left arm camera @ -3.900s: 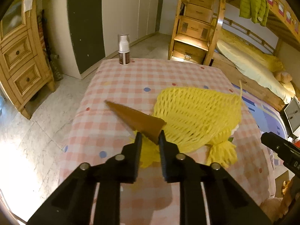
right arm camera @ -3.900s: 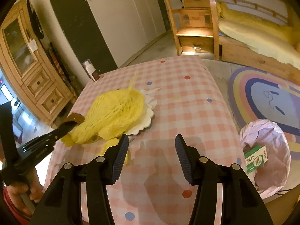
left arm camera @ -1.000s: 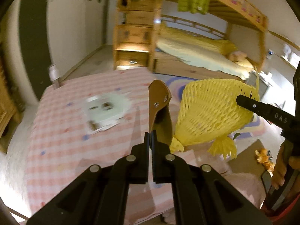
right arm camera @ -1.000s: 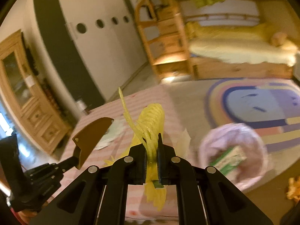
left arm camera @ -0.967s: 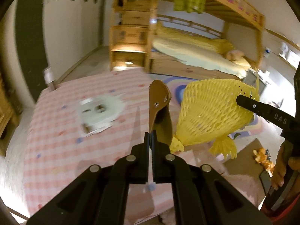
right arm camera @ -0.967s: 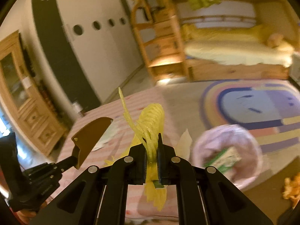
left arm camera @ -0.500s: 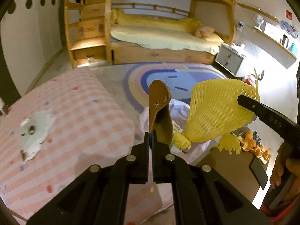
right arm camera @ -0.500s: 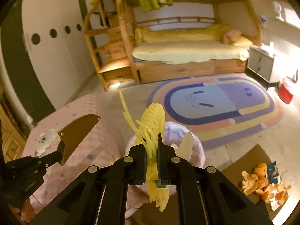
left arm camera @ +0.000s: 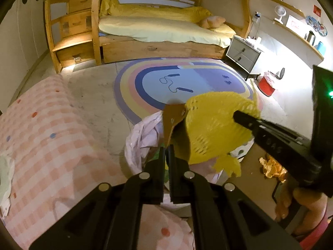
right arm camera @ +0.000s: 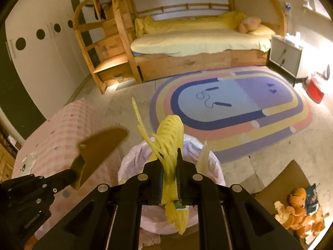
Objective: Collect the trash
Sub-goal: 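Carry the cardboard and mesh net over the pink bin and open both tools, then move both open tools back over the white-green paper sheet on the table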
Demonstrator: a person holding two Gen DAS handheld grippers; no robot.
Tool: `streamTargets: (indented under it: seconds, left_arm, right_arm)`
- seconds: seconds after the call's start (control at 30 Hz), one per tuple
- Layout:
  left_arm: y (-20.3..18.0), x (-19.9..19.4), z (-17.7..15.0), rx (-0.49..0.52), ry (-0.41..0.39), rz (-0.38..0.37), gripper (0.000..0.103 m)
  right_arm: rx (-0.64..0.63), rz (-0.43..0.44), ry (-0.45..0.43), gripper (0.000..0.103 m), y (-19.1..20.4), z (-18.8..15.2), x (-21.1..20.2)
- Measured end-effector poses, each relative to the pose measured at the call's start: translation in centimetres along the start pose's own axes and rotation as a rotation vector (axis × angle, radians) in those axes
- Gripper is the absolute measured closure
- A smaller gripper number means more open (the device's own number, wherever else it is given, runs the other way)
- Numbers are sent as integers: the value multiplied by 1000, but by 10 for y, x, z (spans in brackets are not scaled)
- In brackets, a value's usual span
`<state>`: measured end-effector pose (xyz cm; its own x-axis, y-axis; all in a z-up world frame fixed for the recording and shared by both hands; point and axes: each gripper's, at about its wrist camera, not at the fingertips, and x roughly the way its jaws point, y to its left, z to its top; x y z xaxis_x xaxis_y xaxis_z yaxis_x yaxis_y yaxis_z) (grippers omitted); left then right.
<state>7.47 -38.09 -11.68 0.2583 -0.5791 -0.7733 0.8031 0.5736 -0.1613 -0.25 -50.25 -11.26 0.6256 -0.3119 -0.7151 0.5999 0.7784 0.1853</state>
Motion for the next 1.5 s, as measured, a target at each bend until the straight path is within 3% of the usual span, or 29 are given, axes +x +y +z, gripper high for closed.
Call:
streamTargets:
  seconds: [0.03,0.07,0.1,0.13,0.17,0.47,0.73,0.93,1.2,1.5]
  left_arm:
    - [1,3,1,-1,3,-1,92]
    - [3,5,2,-5,5,-2,84]
    - [5,5,2,-13,1,-9,70]
    - [6,5,1,-17,-4,-10,62]
    - [8,3,1,-18,-8,-8,60]
    - [28,-27,-12,-46,-44,83,59]
    - [57,-81,-36,-105,-88,193,59]
    - [98,-137,-64,-187,-133,267,54]
    - [177,-197,-116,-308,-151,415,51]
    - [261,-199,-138,-452,-141,498,51]
  right_arm:
    - [4,0,13,89,-1,0,7]
    - [8,13,23,80,-2,0,11]
    - [11,17,30,60,-2,-1,13]
    - [12,12,36,52,-3,-2,16]
    - [9,3,35,44,-3,-4,17]
    - [40,46,12,44,2,-10,-16]
    - [-47,101,-15,44,52,-14,-58]
    - [-151,197,-7,44,118,-22,-79]
    - [-307,304,46,44,214,-39,-72]
    - [-460,392,126,44,310,-56,-18]
